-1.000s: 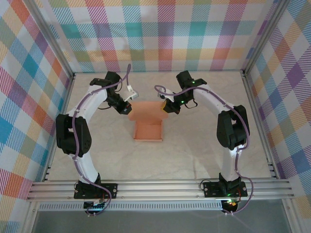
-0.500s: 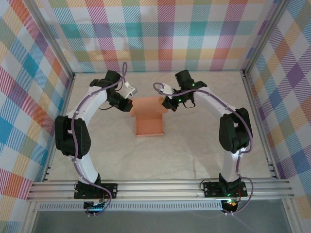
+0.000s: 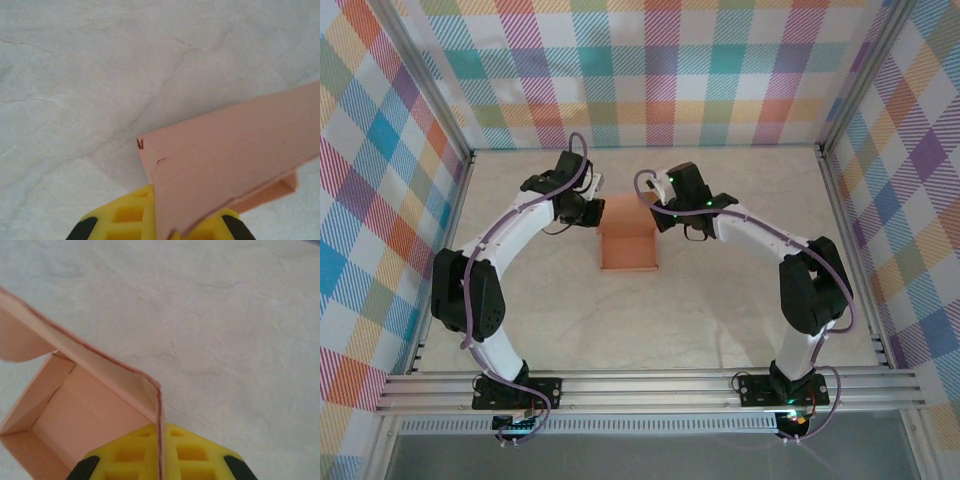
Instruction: Fold the paper box
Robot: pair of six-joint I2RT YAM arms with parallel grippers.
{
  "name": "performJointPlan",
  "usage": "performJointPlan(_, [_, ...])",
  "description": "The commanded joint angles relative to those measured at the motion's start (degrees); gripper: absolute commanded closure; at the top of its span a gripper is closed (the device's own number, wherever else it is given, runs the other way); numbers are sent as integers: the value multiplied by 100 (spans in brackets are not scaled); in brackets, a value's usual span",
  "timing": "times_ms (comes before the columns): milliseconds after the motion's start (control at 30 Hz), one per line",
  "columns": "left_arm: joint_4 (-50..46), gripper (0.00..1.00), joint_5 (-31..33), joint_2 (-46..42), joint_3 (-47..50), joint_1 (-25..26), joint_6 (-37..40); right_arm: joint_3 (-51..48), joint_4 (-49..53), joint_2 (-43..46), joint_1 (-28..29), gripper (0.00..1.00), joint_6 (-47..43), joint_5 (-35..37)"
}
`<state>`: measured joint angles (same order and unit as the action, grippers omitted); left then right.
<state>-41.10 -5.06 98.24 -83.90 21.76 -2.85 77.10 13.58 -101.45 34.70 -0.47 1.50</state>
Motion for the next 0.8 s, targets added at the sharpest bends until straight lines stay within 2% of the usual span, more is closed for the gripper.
performJointPlan(0, [815,100,5,-290,108,219,-640,-99,-542,130,340,100,1212,811])
performJointPlan(133, [1033,100,3,-314,207,265,-730,-27,-498,-17,565,100,1829,1717])
performJointPlan(400, [1465,100,282,-412,534,394,-919,-130,-845,-62,795,100,2497,2810])
performJointPlan(767, [2181,100,742,-516,990,711,-901,-701,-1772,-46,819,100,2990,3075])
